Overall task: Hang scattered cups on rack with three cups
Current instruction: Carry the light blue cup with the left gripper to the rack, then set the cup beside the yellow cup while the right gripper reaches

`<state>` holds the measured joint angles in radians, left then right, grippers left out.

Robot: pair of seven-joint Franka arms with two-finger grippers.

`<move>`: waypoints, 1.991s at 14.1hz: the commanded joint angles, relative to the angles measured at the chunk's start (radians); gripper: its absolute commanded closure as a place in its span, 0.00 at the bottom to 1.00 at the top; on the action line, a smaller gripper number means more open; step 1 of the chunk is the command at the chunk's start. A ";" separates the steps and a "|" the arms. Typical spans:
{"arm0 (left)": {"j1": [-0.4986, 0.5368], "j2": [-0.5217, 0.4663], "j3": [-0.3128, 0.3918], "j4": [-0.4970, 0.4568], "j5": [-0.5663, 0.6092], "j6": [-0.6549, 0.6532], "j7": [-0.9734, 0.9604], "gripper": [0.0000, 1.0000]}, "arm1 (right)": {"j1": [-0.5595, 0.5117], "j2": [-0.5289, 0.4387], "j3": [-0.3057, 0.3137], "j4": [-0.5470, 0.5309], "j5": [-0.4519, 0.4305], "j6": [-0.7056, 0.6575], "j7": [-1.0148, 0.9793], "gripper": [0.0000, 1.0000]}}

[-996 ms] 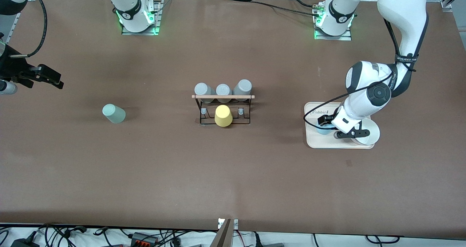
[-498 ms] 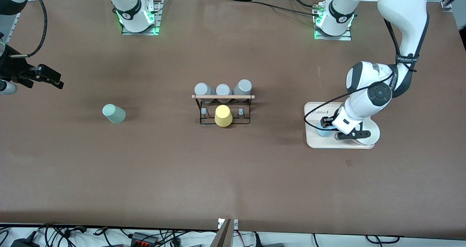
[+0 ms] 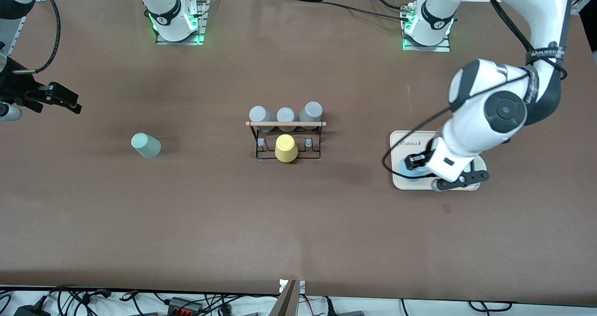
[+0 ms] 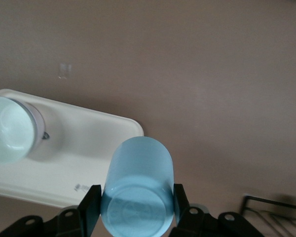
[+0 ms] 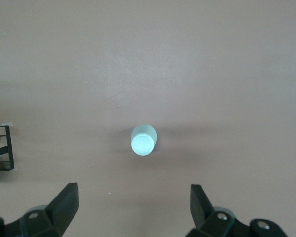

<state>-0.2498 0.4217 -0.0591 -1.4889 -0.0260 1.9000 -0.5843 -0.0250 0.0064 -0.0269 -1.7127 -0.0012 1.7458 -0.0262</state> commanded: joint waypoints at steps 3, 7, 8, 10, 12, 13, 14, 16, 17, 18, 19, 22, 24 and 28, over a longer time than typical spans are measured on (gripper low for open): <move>-0.156 0.078 0.004 0.173 -0.040 -0.072 -0.302 0.68 | -0.007 -0.005 0.007 0.008 0.001 -0.017 -0.020 0.00; -0.282 0.143 0.005 0.246 -0.038 -0.064 -0.491 0.68 | -0.007 -0.005 0.007 0.008 0.001 -0.015 -0.020 0.00; -0.302 0.159 0.005 0.263 -0.037 -0.062 -0.524 0.68 | -0.007 -0.005 0.007 0.008 0.001 -0.015 -0.018 0.00; -0.348 0.189 0.012 0.277 -0.031 -0.055 -0.577 0.68 | -0.007 -0.005 0.007 0.007 0.001 -0.015 -0.018 0.00; -0.362 0.206 0.012 0.276 -0.029 -0.027 -0.598 0.68 | -0.007 -0.005 0.007 0.008 0.001 -0.015 -0.018 0.00; -0.371 0.216 0.012 0.277 -0.029 -0.019 -0.606 0.68 | -0.007 -0.005 0.007 0.008 0.001 -0.015 -0.018 0.00; -0.379 0.227 0.015 0.276 -0.028 -0.006 -0.618 0.68 | -0.007 -0.005 0.007 0.007 0.001 -0.015 -0.018 0.00; -0.385 0.252 0.015 0.271 -0.026 0.022 -0.632 0.68 | -0.007 -0.005 0.007 0.007 0.001 -0.015 -0.018 0.00; -0.391 0.265 0.015 0.271 -0.026 0.030 -0.632 0.68 | -0.007 -0.005 0.007 0.007 0.001 -0.015 -0.018 0.00; -0.394 0.276 0.015 0.265 -0.023 0.045 -0.632 0.68 | -0.007 -0.005 0.007 0.007 0.001 -0.015 -0.018 0.00; -0.394 0.285 0.013 0.263 -0.008 0.051 -0.632 0.68 | -0.007 -0.003 0.007 0.007 0.001 -0.015 -0.017 0.00; -0.396 0.314 0.010 0.260 0.015 0.051 -0.634 0.68 | -0.007 0.000 0.007 0.007 0.001 -0.014 -0.017 0.00; -0.398 0.330 0.009 0.260 0.014 0.053 -0.632 0.68 | -0.007 0.012 0.007 0.007 0.001 -0.012 -0.014 0.00; -0.396 0.325 0.007 0.260 0.011 0.051 -0.629 0.19 | -0.007 0.029 0.008 0.010 0.006 -0.003 -0.014 0.00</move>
<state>-0.6363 0.7405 -0.0607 -1.2525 -0.0335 1.9630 -1.2030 -0.0247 0.0309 -0.0264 -1.7136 -0.0012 1.7446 -0.0263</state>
